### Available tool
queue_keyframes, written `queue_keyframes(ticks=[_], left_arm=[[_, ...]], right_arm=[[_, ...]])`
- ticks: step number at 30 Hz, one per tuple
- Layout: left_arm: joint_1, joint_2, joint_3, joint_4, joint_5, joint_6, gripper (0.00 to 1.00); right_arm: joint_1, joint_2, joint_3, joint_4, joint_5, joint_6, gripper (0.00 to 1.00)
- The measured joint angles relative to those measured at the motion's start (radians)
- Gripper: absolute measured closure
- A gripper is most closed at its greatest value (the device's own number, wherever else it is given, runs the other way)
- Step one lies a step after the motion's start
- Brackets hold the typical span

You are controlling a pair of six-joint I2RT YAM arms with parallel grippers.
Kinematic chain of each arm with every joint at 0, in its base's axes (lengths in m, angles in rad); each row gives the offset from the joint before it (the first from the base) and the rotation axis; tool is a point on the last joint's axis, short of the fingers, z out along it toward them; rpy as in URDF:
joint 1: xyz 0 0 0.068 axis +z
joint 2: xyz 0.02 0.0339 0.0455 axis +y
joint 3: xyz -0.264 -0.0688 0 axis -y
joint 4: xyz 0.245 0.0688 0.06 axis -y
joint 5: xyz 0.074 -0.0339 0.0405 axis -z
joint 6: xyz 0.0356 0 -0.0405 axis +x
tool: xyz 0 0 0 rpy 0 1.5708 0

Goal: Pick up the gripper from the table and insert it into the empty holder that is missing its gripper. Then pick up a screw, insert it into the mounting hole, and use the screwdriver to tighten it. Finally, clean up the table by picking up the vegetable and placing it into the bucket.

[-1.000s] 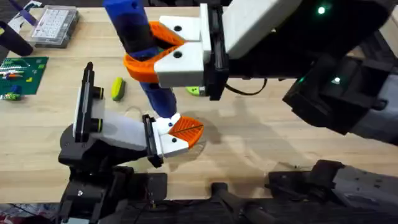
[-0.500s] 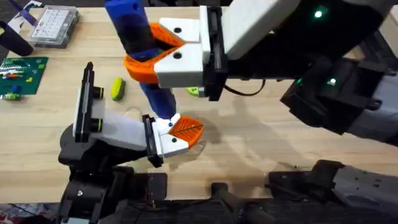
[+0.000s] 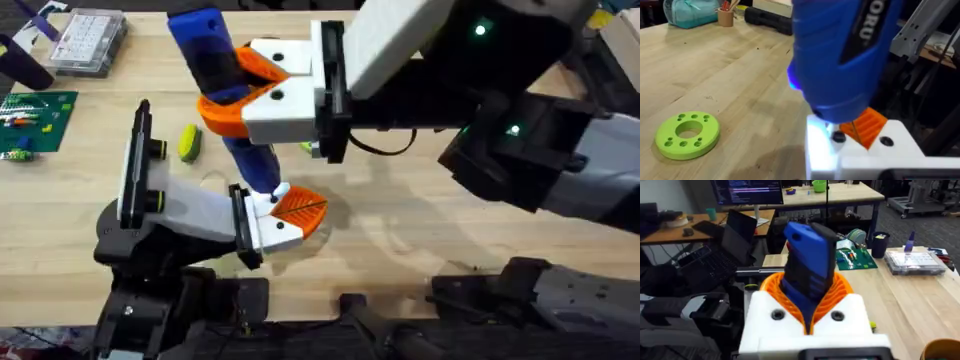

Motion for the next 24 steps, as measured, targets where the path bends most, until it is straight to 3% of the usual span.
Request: queue_keyframes(ticks=[24], left_arm=[[0.000, 0.000, 0.000, 0.000, 0.003, 0.000, 0.986]], right_arm=[[0.000, 0.000, -0.001, 0.050, -0.003, 0.044, 0.975]])
